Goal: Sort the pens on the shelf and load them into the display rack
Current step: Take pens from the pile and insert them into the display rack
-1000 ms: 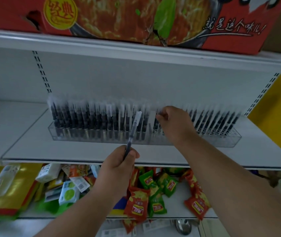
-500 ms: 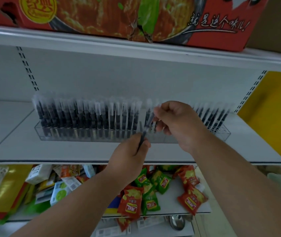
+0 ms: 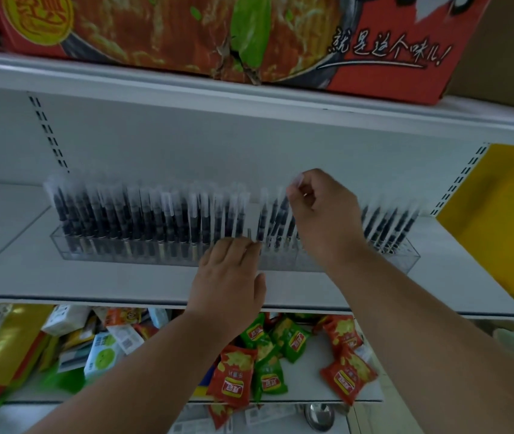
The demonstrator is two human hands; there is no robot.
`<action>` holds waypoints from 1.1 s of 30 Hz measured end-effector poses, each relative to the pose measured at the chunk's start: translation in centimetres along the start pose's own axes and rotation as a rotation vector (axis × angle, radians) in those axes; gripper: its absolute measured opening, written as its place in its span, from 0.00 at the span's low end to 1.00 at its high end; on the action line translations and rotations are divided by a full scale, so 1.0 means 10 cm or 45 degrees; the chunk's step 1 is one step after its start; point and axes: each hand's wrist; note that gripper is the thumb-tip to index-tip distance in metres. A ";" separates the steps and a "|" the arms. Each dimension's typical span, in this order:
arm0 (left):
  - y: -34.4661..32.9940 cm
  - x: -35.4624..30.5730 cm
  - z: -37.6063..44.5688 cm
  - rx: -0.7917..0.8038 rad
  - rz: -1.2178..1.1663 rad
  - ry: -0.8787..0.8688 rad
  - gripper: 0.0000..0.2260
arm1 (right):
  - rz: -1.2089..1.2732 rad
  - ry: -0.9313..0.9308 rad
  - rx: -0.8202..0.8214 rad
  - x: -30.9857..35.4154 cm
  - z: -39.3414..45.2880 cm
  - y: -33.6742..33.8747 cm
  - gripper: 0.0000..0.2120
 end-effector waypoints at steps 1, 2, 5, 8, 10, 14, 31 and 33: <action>-0.01 0.01 0.00 -0.002 0.007 -0.004 0.23 | -0.043 0.017 0.017 -0.02 0.00 -0.03 0.06; -0.01 0.02 0.00 -0.010 0.011 -0.011 0.23 | -0.079 0.027 0.042 -0.04 0.01 -0.06 0.07; -0.02 0.04 0.01 -0.035 0.015 -0.028 0.22 | -0.188 0.013 0.174 -0.09 -0.03 -0.17 0.07; -0.01 0.03 0.01 -0.005 0.040 -0.029 0.23 | -0.229 -0.034 0.221 -0.11 -0.10 -0.28 0.07; 0.00 0.02 0.01 0.021 0.045 -0.021 0.23 | -0.245 -0.063 0.214 -0.10 -0.10 -0.31 0.07; 0.02 0.05 0.01 0.067 0.037 -0.024 0.23 | -0.259 -0.139 0.196 -0.09 -0.11 -0.32 0.09; 0.51 0.33 -0.83 0.004 0.099 0.495 0.20 | -0.163 0.534 0.530 0.68 -0.40 -0.12 0.19; 0.61 0.47 -1.01 -0.015 0.141 0.579 0.19 | -0.114 0.571 0.579 0.85 -0.46 -0.24 0.20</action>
Point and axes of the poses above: each hand's wrist, its own z-axis towards the middle knuckle, its own y-axis out of the back of the hand, x = y × z, and after that the axes turned 2 degrees about x, right-handed
